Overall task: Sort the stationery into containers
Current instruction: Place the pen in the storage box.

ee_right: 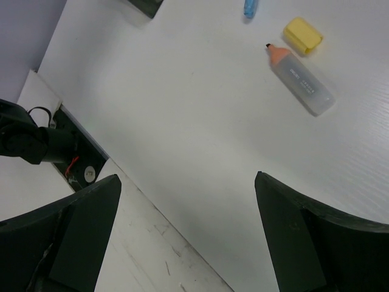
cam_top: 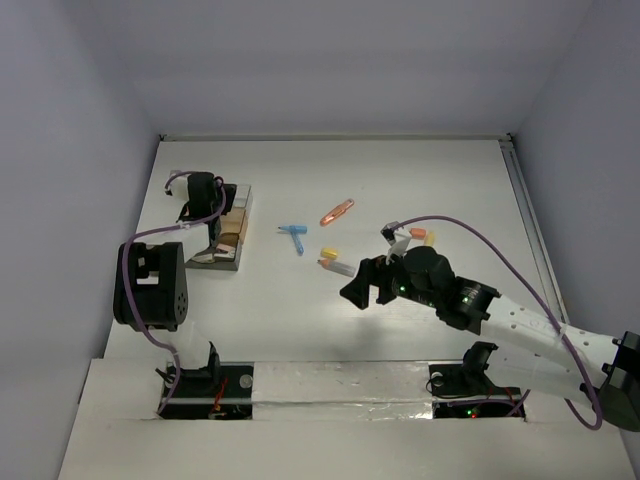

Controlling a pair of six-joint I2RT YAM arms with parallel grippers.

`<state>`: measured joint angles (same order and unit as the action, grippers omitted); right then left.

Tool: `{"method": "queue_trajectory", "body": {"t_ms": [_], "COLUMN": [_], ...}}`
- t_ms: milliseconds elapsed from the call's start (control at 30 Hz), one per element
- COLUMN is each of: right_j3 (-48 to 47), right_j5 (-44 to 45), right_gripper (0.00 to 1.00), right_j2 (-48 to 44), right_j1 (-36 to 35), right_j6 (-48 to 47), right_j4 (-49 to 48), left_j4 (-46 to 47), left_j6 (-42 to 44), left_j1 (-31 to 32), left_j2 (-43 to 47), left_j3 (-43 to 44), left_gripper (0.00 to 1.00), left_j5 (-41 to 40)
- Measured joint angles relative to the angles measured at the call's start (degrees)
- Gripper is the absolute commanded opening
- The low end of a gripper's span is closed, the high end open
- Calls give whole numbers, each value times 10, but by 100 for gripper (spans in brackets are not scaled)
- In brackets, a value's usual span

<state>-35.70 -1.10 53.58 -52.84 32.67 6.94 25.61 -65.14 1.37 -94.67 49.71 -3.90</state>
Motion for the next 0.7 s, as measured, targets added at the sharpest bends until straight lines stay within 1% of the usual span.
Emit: {"method": "queue_trajectory", "body": {"t_ms": [200, 333, 400, 567, 700], "right_j3": [0, 0, 0, 0, 0], "right_j5": [-1, -2, -2, -2, -2], "right_gripper": [97, 97, 97, 97, 97], "right_j2": [0, 0, 0, 0, 0], "right_j1": [0, 0, 0, 0, 0], "right_j6": [-7, -10, -10, -10, -12], "right_j4": [1, 1, 2, 2, 2], "left_j4": [-1, -2, -2, -2, -2], "left_j6": [-16, -23, -24, -24, -24], "left_j1": [-2, -5, -7, -7, -7], "left_j2": [-5, -12, -12, -13, -13], "left_j3": [0, 0, -1, -1, -2], "left_gripper": [1, 7, 8, 17, 17], "left_j5": [-7, -13, -17, -27, -34]}}
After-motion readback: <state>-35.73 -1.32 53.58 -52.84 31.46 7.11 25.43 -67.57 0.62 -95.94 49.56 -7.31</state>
